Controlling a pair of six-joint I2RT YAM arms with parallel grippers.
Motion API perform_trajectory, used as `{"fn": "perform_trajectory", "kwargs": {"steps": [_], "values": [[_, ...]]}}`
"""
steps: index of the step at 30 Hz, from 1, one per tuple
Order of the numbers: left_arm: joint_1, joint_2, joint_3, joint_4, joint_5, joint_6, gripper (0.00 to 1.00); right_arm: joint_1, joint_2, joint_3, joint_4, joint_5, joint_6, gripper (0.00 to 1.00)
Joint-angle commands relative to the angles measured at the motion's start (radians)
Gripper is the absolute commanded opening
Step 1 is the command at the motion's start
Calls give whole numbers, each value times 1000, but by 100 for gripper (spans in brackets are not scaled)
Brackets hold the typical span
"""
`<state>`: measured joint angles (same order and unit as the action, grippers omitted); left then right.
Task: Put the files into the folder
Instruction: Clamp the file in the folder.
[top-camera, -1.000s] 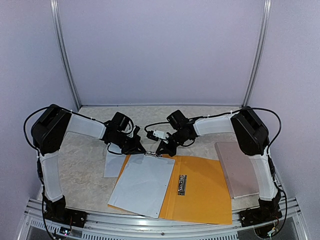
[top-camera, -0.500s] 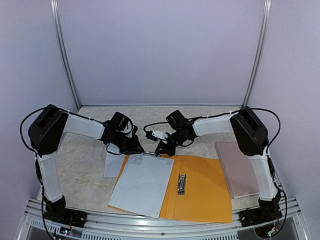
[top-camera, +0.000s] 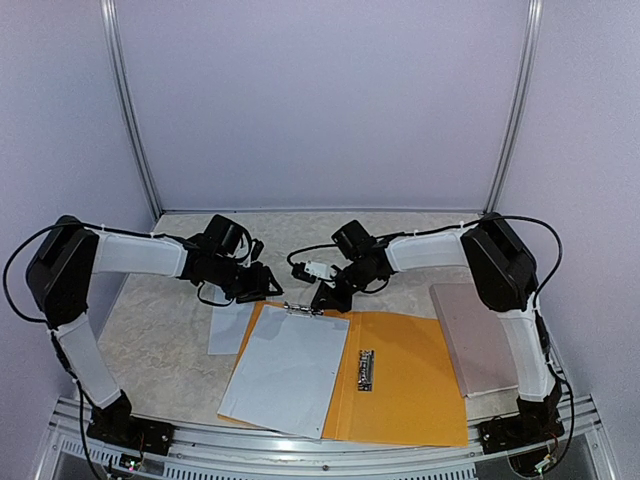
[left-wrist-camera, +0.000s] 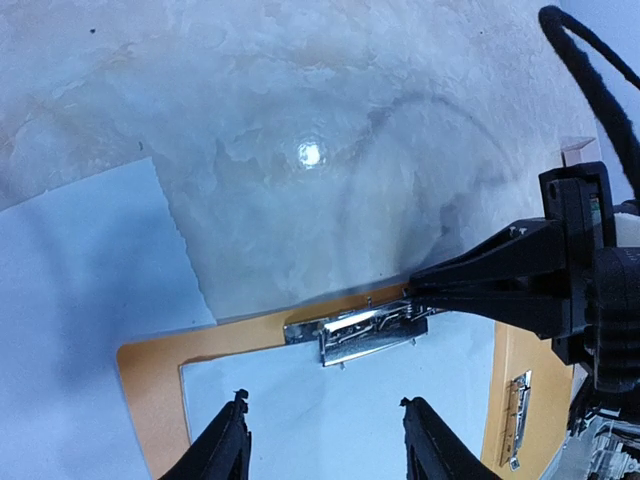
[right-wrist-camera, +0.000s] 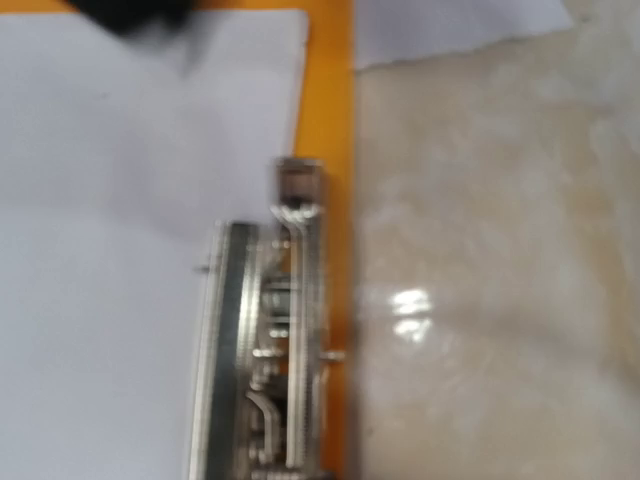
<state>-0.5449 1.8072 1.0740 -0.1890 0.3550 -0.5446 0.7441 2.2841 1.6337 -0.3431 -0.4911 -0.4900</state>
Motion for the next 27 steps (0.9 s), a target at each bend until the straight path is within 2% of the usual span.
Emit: {"fn": "perform_trajectory", "kwargs": {"steps": [1, 6, 10, 14, 17, 23, 27], "values": [[-1, -137, -78, -57, -53, -3, 53, 2, -4, -52, -171, 17, 14, 14], [-18, -289, -179, -87, -116, -62, 66, -1, -67, -31, -112, 30, 88, 48], [-48, -381, -239, -136, -183, -117, 75, -2, -114, -37, -48, 46, 169, 70], [-80, -432, -303, -145, -216, -176, 82, -2, -172, -88, 36, 56, 268, 77], [-100, -446, -328, -154, -212, -215, 86, -1, -224, -128, 76, 73, 331, 79], [-137, -426, -357, -134, -210, -245, 88, -2, -355, -274, 162, 121, 450, 82], [-142, -399, -358, -118, -204, -235, 88, -2, -356, -276, 113, 187, 467, 80]]}}
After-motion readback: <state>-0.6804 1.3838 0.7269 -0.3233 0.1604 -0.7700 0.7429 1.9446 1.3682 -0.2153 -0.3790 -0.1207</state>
